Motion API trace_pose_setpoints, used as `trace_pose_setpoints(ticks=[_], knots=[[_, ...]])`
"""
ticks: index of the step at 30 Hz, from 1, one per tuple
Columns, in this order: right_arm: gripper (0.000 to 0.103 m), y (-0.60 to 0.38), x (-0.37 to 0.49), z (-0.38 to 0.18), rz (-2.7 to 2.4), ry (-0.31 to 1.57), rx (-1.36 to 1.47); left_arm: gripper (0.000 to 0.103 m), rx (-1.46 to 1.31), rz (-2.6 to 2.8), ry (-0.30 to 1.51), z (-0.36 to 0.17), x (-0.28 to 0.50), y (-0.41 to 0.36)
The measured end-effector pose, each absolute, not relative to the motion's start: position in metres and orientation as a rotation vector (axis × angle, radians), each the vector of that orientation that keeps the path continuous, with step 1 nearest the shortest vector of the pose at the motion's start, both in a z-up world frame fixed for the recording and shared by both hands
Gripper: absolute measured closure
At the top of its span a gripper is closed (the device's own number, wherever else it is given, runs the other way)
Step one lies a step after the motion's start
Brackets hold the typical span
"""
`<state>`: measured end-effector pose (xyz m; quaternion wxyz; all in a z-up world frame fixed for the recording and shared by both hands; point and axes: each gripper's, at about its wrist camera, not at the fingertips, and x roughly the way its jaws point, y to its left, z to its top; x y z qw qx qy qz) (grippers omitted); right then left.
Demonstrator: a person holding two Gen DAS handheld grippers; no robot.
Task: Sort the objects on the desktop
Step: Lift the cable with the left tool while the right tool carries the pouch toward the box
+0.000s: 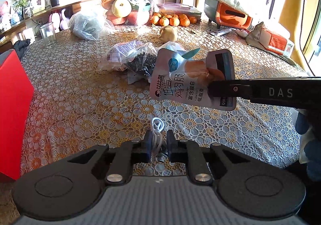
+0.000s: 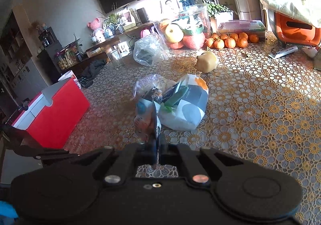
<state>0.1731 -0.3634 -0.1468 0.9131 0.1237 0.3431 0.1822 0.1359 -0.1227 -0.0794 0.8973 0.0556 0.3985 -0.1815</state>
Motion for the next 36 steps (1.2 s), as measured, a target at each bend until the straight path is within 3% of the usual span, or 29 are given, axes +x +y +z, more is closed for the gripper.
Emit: trace_pose_setpoints(ticks=[36], knots=[[0.101, -0.279, 0.127, -0.059, 0.485, 0.602, 0.078, 0.094, -0.031, -0.282, 0.640, 0.013, 0.088, -0.014]])
